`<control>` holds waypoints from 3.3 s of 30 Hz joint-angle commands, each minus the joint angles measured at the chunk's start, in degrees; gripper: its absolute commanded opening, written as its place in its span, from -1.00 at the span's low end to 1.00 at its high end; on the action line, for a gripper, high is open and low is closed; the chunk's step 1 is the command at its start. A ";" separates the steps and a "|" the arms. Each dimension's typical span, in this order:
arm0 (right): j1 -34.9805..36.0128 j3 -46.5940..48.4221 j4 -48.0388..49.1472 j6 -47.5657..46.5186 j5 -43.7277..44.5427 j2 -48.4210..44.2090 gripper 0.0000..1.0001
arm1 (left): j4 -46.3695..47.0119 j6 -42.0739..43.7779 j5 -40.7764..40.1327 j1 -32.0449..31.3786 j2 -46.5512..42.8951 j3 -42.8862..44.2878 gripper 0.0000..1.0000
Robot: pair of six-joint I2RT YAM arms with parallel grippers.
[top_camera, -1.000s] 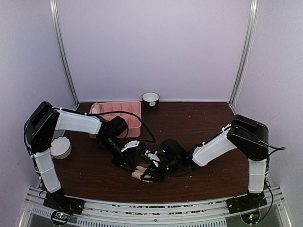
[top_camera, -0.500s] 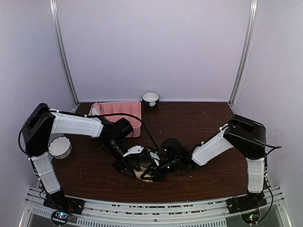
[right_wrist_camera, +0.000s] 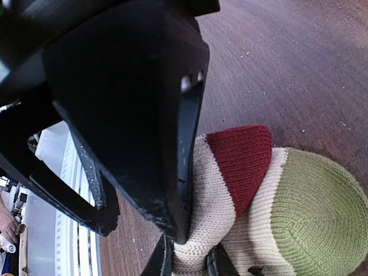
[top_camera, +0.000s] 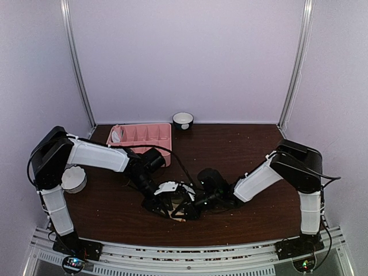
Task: Roll the socks
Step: Roll the sock at the center of the board.
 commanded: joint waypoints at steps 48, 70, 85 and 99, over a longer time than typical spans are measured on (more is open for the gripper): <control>-0.72 -36.03 18.52 16.23 23.77 -16.63 -0.20 | -7.08 -1.65 -12.66 -3.47 21.05 13.11 -1.00; 8.75 -43.32 8.31 7.33 55.00 -44.60 0.99 | -31.95 2.72 5.01 -0.68 35.63 29.17 -1.00; 16.94 -20.85 -2.46 -30.75 41.09 -31.89 0.13 | -31.77 0.97 3.76 -0.65 38.15 30.97 -1.00; 16.01 -12.17 -4.94 -36.28 38.92 -15.92 -0.52 | -31.64 2.32 4.14 -0.65 37.08 30.32 -1.00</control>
